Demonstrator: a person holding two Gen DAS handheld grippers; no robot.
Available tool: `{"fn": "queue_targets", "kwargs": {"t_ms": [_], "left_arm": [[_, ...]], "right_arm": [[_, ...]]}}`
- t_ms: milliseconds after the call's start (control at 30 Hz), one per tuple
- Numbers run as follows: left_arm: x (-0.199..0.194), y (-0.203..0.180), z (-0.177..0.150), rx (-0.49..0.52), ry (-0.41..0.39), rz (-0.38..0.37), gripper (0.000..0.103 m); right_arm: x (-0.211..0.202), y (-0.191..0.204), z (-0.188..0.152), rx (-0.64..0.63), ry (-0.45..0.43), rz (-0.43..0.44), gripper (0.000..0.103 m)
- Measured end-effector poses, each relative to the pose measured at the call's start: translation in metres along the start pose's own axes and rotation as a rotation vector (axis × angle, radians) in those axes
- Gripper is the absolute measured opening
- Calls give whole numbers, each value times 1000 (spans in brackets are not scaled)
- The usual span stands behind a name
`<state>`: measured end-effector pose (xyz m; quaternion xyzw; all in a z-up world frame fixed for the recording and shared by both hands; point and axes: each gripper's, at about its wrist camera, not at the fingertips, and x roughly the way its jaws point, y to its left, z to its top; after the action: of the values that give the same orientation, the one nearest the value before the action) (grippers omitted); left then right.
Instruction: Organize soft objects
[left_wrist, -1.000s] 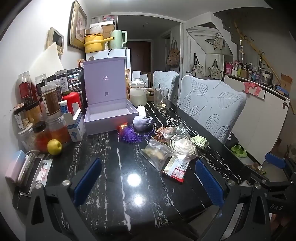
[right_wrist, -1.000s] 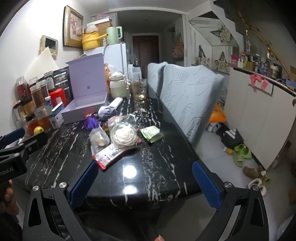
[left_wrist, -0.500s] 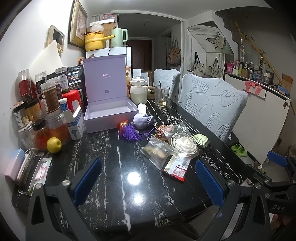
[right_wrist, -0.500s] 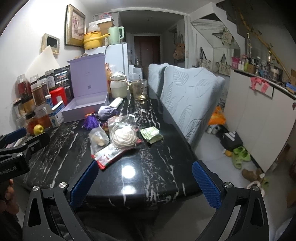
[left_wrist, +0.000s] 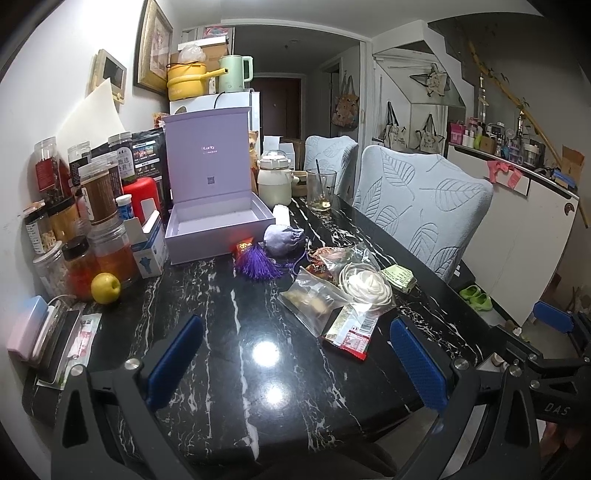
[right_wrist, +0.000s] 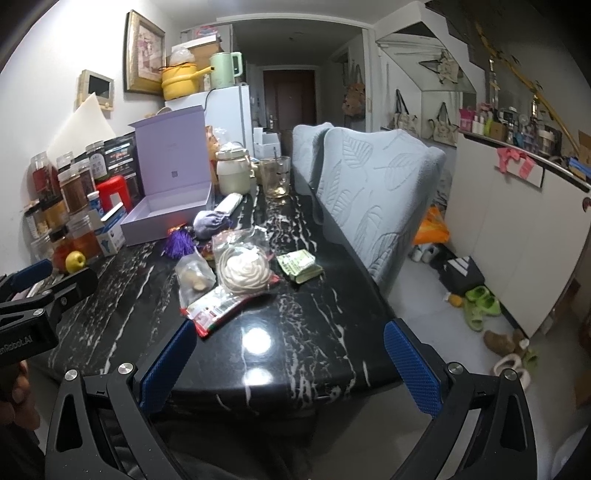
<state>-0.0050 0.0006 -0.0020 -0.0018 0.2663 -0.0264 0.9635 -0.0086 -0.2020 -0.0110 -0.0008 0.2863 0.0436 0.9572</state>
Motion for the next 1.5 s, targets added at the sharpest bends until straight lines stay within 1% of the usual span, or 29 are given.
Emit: {"fn": "queue_targets", "kwargs": {"t_ms": [1033,1200,1367,1500], "left_arm": [[6,3,1,-10,31,-6,103],[8,4,5,-4,41,-11,103],[12,6,5,2,49,-8,103],[19,9,2,-5,71,-28,103]], "right_arm": [[0,1,0,-1,0,36,103],[4,-3,2,14,13,33,103],[9,-6,6,18,2,27,103],[17,-8,7,28,3,46,103]]}}
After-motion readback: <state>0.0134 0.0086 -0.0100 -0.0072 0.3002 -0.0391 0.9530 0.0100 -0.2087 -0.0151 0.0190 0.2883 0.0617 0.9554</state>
